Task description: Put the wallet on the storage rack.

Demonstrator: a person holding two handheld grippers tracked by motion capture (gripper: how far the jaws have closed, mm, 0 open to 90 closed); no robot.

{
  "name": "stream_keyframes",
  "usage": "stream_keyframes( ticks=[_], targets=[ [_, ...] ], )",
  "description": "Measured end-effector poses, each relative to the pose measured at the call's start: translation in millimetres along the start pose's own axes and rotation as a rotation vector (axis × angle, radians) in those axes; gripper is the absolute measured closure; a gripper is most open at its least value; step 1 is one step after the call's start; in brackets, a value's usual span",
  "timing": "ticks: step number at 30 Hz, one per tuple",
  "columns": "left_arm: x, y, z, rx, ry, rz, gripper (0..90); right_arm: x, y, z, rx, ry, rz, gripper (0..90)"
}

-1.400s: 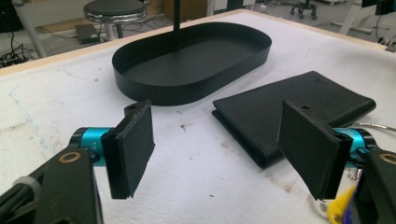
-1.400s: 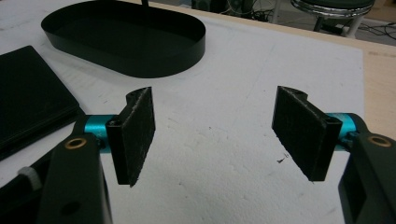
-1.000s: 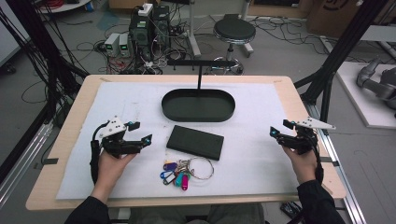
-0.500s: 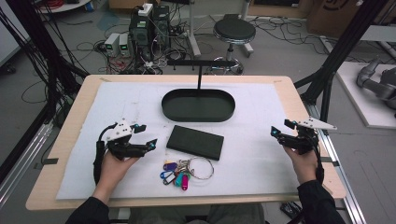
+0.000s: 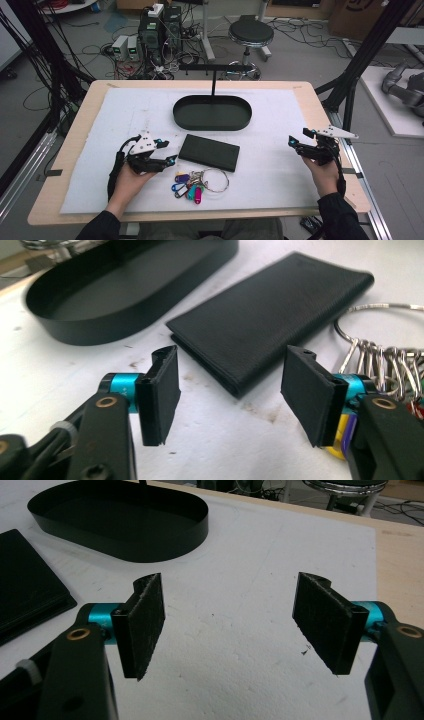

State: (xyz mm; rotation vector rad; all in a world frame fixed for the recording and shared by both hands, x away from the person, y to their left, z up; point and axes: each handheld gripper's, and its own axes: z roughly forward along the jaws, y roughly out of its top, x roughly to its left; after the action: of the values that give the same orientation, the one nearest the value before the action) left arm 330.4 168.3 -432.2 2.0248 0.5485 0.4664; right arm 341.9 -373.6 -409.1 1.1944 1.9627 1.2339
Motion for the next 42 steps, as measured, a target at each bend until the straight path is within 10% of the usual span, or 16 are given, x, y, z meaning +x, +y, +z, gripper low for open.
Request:
stream_keyframes(
  ticks=[18, 29, 42],
  targets=[
    [-8.2, -0.6, 38.4, 0.165, -0.023, -0.020, 50.1, 1.6, 0.4, 0.6, 0.002, 0.009, -0.008, 29.4],
    [-8.6, 0.7, 37.6, 0.179, 0.014, -0.075, 65.8, 4.6, 0.7, 3.0, 0.007, 0.022, -0.018, 29.4],
    [-6.0, 2.2, 34.9, 0.167, 0.008, -0.136, 76.0, 42.5, 3.9, 15.9, 0.009, 0.188, -0.111, 30.0]
  ],
)
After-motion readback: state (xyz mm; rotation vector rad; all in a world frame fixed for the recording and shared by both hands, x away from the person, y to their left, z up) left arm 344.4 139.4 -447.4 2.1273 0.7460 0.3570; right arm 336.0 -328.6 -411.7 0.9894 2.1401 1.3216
